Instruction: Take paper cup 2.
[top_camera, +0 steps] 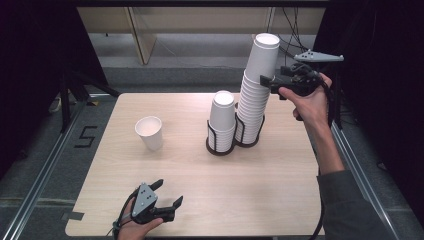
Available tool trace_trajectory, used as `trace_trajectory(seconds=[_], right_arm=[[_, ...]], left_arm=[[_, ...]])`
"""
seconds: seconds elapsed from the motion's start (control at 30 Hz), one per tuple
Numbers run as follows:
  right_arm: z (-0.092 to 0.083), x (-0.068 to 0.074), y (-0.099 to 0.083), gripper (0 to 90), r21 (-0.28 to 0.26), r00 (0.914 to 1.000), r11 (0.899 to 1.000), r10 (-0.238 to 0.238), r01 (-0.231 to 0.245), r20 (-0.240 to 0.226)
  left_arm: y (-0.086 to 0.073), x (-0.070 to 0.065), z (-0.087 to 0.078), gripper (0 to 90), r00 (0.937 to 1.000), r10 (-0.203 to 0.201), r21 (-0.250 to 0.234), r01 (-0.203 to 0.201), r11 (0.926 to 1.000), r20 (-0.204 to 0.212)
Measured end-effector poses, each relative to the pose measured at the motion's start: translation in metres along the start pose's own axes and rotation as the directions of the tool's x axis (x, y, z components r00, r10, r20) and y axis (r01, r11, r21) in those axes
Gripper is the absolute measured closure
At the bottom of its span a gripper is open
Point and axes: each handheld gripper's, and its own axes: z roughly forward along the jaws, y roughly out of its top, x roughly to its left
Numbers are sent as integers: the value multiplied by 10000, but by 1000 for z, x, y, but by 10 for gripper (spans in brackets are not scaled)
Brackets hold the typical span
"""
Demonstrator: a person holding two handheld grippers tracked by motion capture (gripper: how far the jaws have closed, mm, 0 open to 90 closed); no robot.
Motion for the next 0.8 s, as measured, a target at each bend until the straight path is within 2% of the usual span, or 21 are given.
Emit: trace_trajectory(seconds=[0.17,0.2,0.23,0.47,0.57,0.67,0.8], right_arm=[[10,-1,11,156,44,9999,9999,-112,112,73],[12,1,12,156,8,9999,10000,15,-15,106],[15,0,13,156,-45,9998,9999,-134,135,152],[34,2,21,142,137,9993,9999,3,-8,379],[42,2,24,135,183,9992,9998,44,-52,401],[45,4,26,132,316,9983,9994,-140,122,568],[47,5,27,146,342,9977,9994,-97,74,667]], left_arm=[[-1,0,1,144,10000,6,-43,-6,10000,27],[0,0,1,144,10000,8,-73,-7,10000,73],[0,0,1,144,10000,25,-79,-24,10000,76],[0,-1,1,144,9999,113,59,-113,9999,19],[0,-2,1,144,9999,130,-21,-130,9999,29],[0,-2,1,144,9999,129,-54,-129,9999,12],[0,-2,1,144,9999,147,-77,-147,9999,10]])
